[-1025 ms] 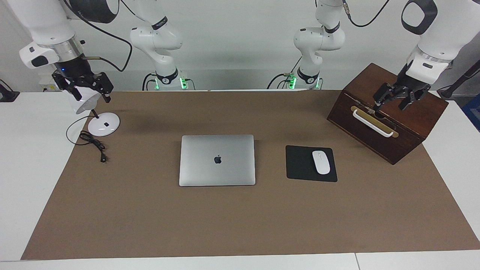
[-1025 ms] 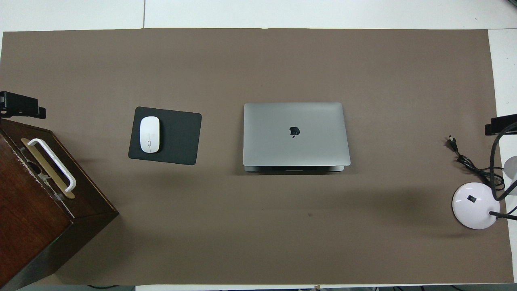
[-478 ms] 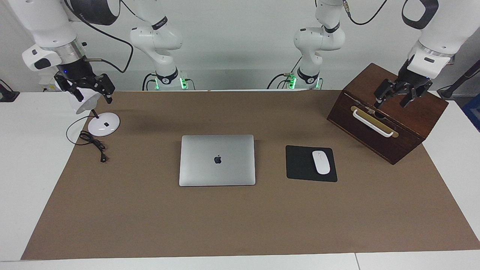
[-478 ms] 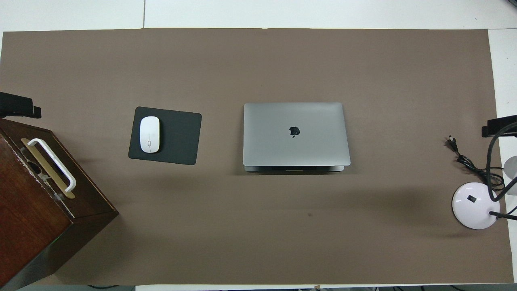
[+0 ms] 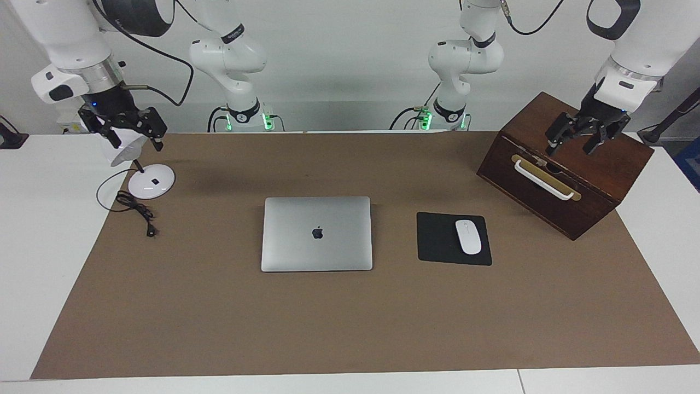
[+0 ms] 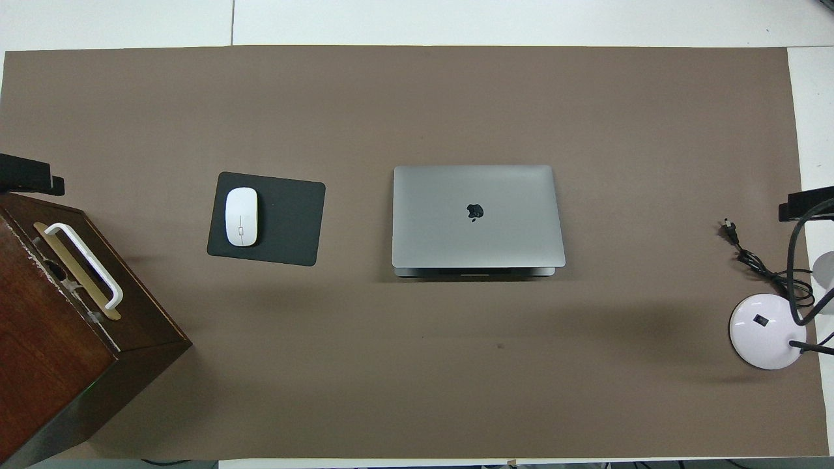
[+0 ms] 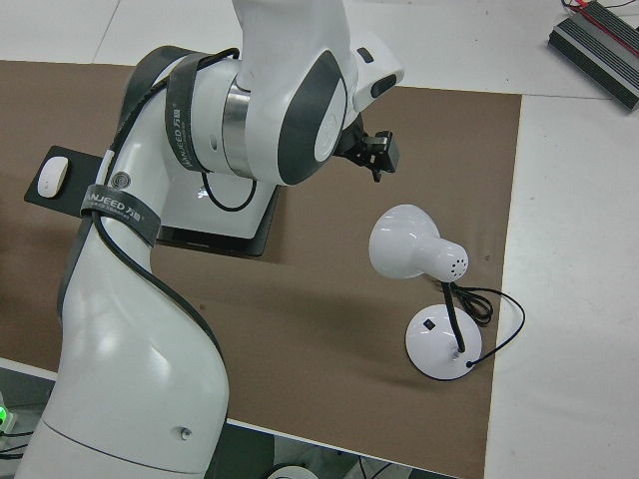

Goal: Close laptop with both arms

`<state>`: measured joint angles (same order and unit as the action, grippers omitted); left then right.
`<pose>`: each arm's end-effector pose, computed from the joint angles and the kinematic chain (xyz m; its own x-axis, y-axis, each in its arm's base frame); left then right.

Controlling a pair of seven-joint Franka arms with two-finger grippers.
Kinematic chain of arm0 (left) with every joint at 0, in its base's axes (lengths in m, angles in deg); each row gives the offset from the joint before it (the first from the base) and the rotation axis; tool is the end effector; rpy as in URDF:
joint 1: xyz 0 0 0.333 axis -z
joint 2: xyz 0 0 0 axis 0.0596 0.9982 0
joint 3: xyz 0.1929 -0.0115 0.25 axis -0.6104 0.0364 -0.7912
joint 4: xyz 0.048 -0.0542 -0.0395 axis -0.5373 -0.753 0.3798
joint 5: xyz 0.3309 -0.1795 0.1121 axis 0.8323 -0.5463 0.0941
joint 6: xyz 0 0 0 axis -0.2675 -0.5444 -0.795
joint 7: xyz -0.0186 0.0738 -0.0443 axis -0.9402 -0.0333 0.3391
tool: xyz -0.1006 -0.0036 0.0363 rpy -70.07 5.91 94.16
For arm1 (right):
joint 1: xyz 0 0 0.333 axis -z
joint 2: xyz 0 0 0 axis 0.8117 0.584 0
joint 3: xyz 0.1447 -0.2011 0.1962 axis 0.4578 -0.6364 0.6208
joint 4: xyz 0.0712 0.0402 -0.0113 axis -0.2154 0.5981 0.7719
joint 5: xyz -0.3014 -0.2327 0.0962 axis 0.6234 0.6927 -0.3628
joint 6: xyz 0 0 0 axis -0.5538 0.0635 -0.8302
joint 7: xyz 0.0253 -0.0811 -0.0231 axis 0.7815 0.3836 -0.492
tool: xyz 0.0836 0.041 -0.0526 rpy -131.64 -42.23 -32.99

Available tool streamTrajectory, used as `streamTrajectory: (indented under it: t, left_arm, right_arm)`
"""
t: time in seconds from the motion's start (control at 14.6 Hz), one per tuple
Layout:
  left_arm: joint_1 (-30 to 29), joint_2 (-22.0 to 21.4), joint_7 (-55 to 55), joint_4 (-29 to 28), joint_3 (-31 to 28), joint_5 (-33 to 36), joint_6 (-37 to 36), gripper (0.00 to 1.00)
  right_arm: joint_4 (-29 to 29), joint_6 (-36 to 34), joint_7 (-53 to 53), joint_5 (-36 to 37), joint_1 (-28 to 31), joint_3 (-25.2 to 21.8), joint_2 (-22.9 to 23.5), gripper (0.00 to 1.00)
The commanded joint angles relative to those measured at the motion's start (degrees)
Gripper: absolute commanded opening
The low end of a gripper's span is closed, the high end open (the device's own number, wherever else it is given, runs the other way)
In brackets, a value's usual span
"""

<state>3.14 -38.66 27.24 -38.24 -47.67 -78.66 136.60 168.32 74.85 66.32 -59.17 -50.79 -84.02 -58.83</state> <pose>0.5555 0.0214 0.6298 0.9977 0.0301 0.0612 0.0266 -0.9980 0.0580 0.5184 -0.0741 0.6131 0.9942 -0.0972 0.0461 -0.0985 -0.9948 0.0257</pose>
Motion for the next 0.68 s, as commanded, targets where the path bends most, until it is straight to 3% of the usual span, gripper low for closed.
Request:
streamTrajectory:
  t: [0.0, 0.21, 0.62]
  left_arm:
    - [0.83, -1.94, -0.94, -2.40, -0.22, 1.39, -0.44, 1.00]
    - [1.00, -2.82, -0.41, -4.16, -0.22, 5.42, -0.88, 1.00]
    - [1.53, -4.05, -0.32, -6.45, -0.05, 5.79, -0.44, 1.00]
  right_arm:
    - [0.99, 0.75, -1.96, 0.11, 1.44, 0.55, -0.96, 1.00]
    - [0.99, 0.83, -1.52, 0.11, 1.01, 0.55, -0.96, 1.00]
    - [1.43, 1.45, -1.25, 0.11, 0.65, 0.63, -0.96, 1.00]
